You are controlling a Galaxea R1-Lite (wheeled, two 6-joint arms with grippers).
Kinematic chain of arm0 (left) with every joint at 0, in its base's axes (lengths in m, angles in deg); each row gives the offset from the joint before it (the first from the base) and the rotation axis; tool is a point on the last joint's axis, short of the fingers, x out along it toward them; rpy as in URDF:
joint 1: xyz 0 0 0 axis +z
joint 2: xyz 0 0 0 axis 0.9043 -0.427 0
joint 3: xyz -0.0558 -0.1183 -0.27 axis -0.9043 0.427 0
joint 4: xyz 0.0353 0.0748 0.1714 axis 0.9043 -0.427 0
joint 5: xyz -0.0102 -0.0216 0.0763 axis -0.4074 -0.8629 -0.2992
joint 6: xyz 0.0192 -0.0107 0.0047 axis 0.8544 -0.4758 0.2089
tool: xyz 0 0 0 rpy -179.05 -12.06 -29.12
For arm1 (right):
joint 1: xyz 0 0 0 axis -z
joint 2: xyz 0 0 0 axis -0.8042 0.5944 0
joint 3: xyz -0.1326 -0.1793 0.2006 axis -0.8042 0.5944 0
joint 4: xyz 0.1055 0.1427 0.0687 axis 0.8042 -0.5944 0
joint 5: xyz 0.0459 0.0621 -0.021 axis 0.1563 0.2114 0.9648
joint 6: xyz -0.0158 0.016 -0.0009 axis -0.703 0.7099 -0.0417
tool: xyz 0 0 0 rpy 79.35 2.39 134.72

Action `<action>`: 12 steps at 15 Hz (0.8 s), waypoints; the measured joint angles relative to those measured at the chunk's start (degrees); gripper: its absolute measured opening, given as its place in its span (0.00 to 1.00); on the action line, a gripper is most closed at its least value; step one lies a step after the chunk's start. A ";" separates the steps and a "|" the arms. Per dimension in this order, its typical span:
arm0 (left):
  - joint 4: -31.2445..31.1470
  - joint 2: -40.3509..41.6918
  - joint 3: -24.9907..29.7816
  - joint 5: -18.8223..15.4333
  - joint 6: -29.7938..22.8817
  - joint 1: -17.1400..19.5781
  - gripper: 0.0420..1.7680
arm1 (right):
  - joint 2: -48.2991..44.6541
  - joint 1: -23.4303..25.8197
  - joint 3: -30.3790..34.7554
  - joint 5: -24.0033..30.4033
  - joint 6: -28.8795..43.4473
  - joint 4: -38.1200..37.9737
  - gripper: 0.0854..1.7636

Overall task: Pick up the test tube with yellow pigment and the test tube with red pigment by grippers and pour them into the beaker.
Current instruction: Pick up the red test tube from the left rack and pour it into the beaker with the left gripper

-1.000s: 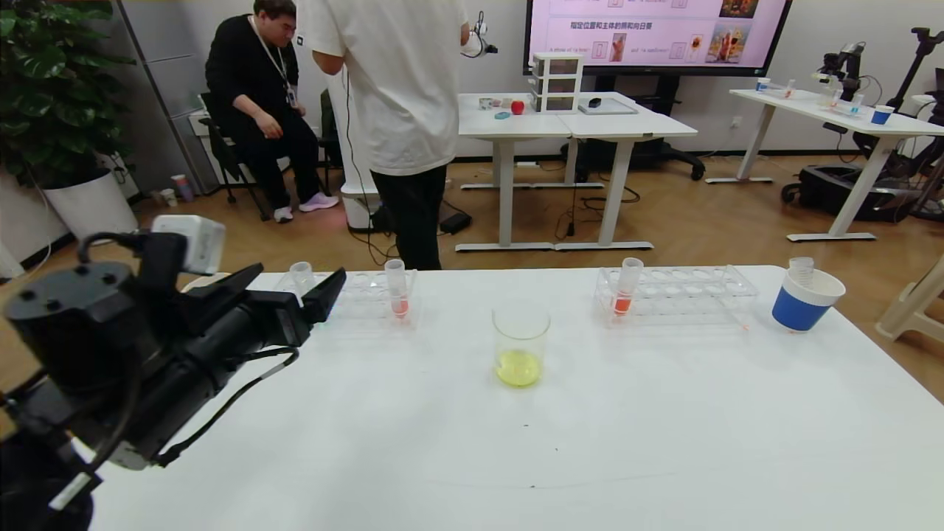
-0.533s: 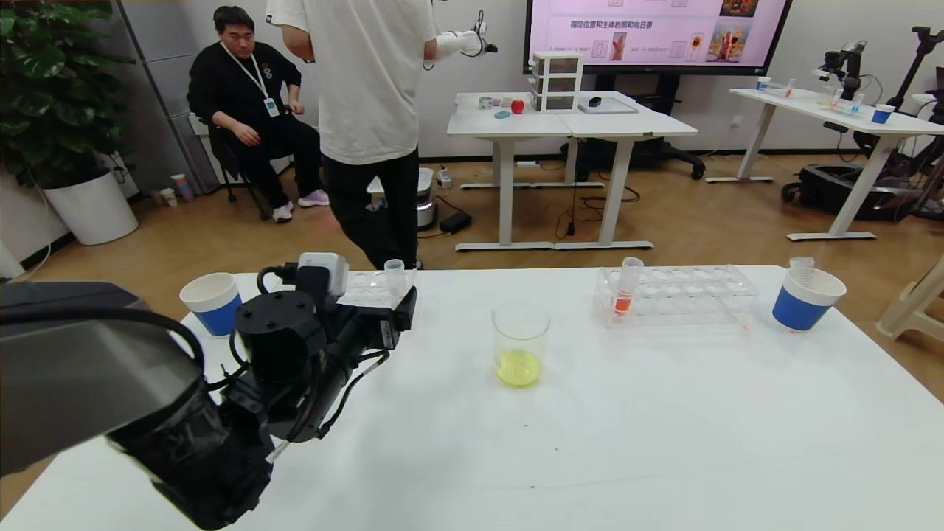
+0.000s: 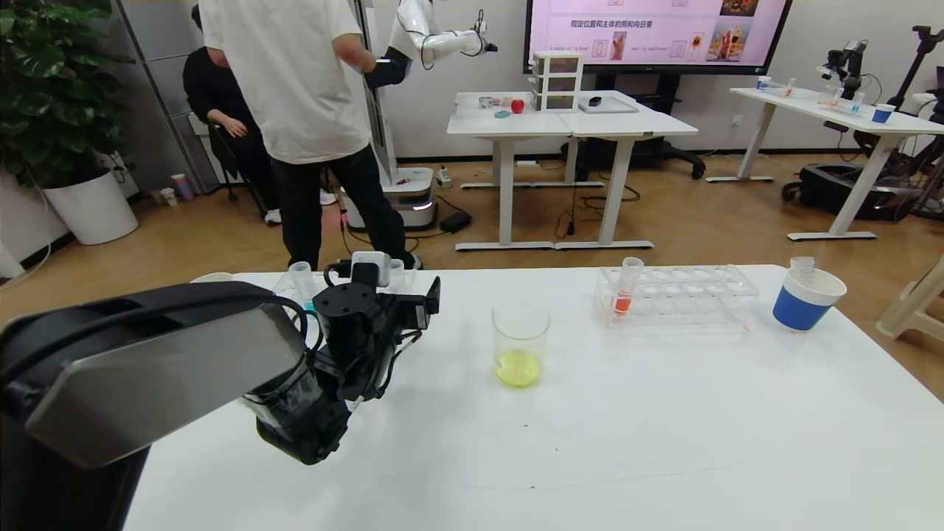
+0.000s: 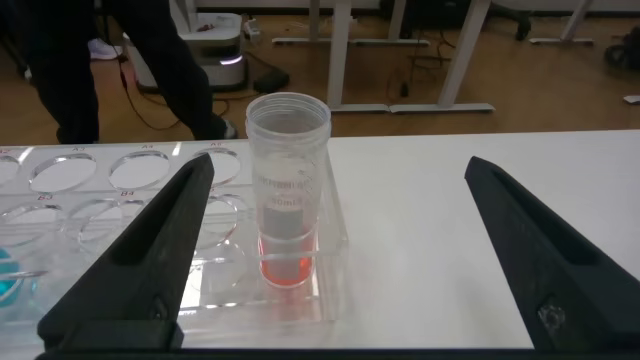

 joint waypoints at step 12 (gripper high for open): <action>0.78 -6.02 -8.41 -0.26 -1.50 3.78 0.99 | 0.00 0.00 0.00 0.00 -0.02 0.00 0.98</action>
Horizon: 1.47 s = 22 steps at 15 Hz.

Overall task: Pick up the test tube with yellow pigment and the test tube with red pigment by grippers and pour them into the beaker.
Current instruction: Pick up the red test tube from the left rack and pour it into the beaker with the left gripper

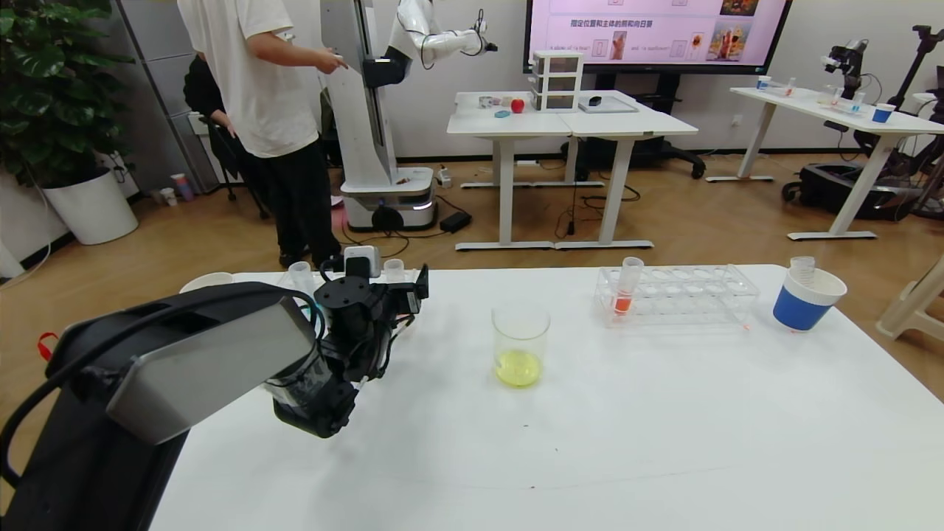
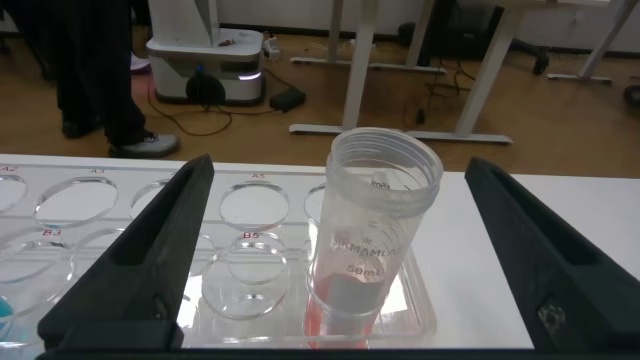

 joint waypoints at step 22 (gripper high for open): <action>-13.26 13.35 0.17 -5.14 1.96 -0.27 0.27 | 0.00 0.00 0.00 0.00 0.00 -0.02 0.98</action>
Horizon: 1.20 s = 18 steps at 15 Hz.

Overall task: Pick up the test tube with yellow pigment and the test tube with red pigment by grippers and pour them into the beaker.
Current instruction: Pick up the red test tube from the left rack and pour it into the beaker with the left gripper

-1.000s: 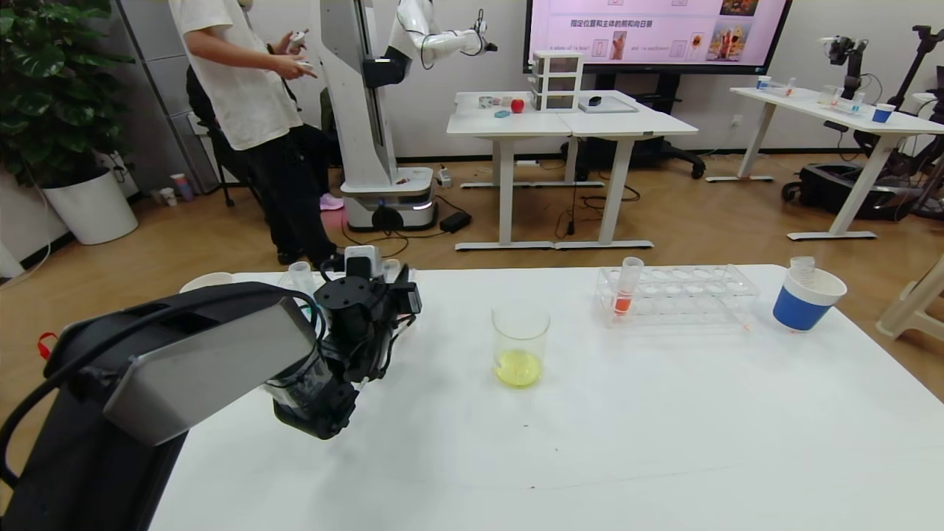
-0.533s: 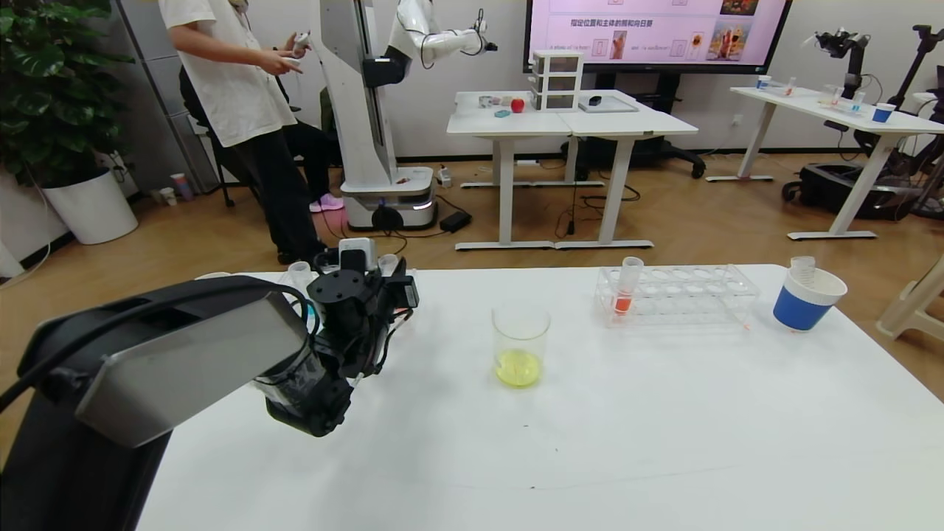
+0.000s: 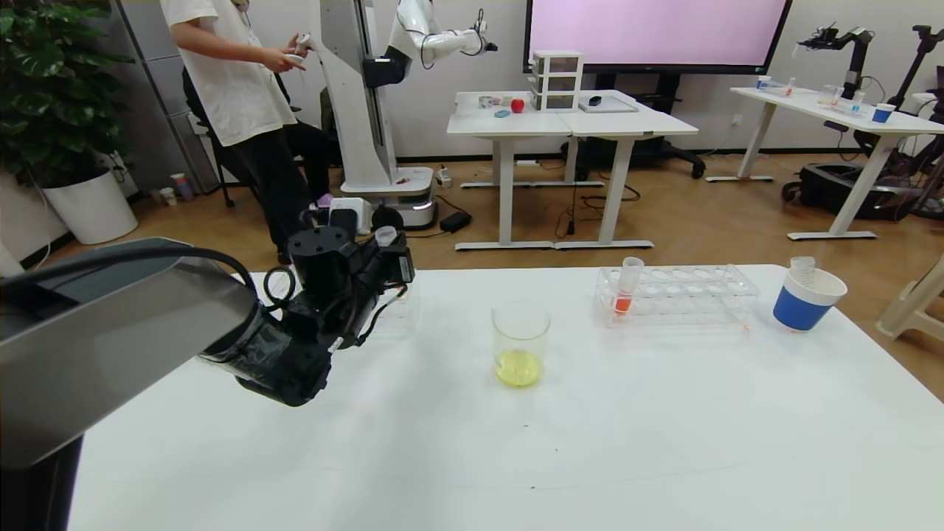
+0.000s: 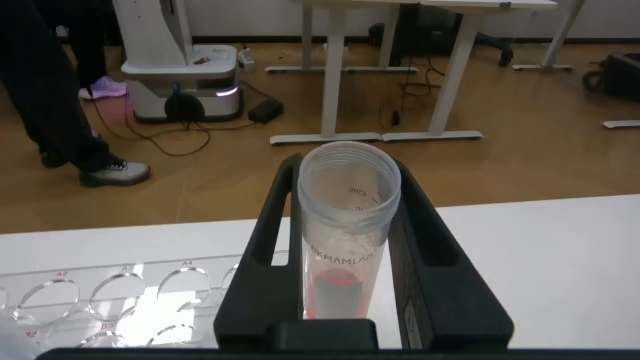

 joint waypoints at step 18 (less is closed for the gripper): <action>-6.47 1.46 -8.72 -42.11 33.61 -5.30 0.27 | 0.00 0.00 0.00 0.00 0.02 0.00 0.98</action>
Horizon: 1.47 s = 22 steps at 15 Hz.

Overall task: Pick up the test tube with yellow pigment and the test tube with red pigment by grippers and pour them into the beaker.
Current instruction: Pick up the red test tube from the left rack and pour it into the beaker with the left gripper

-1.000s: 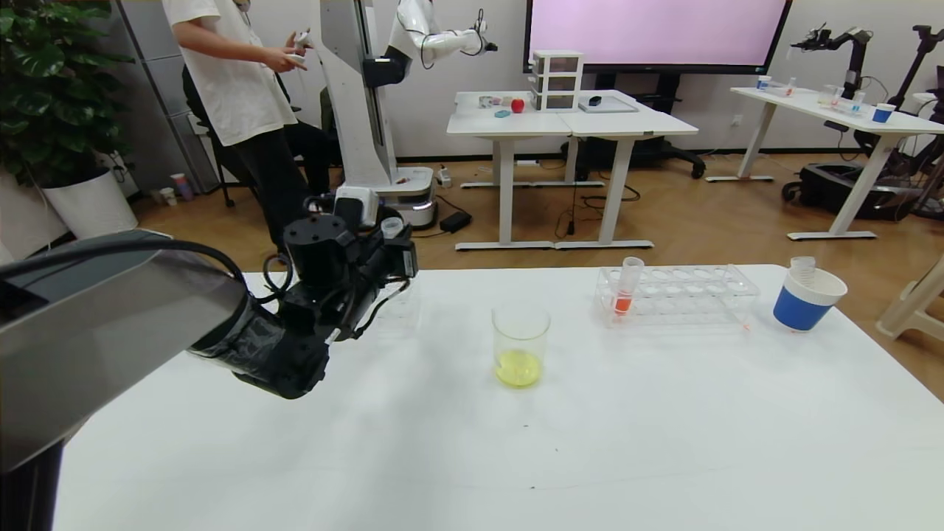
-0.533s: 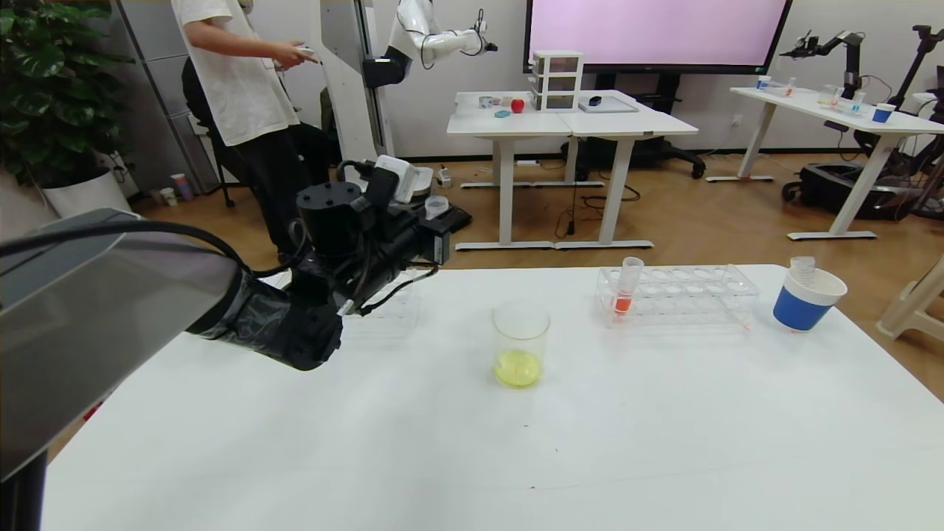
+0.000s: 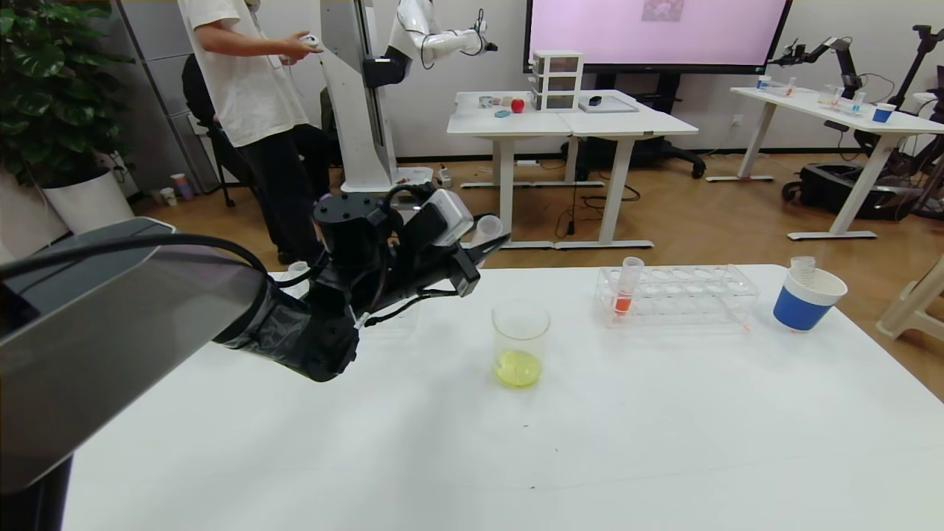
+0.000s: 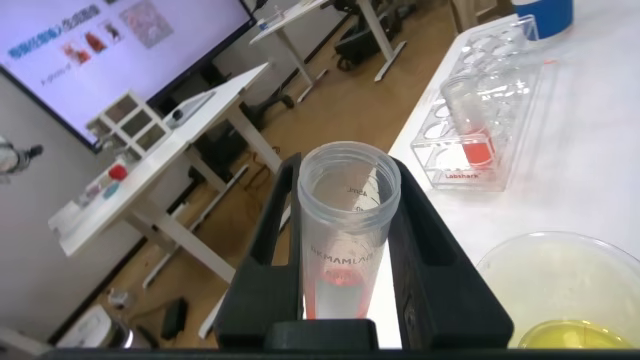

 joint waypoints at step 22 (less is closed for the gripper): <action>0.02 -7.12 -7.98 -20.76 45.48 -0.20 0.27 | 0.00 0.00 0.00 0.00 -0.02 0.02 0.98</action>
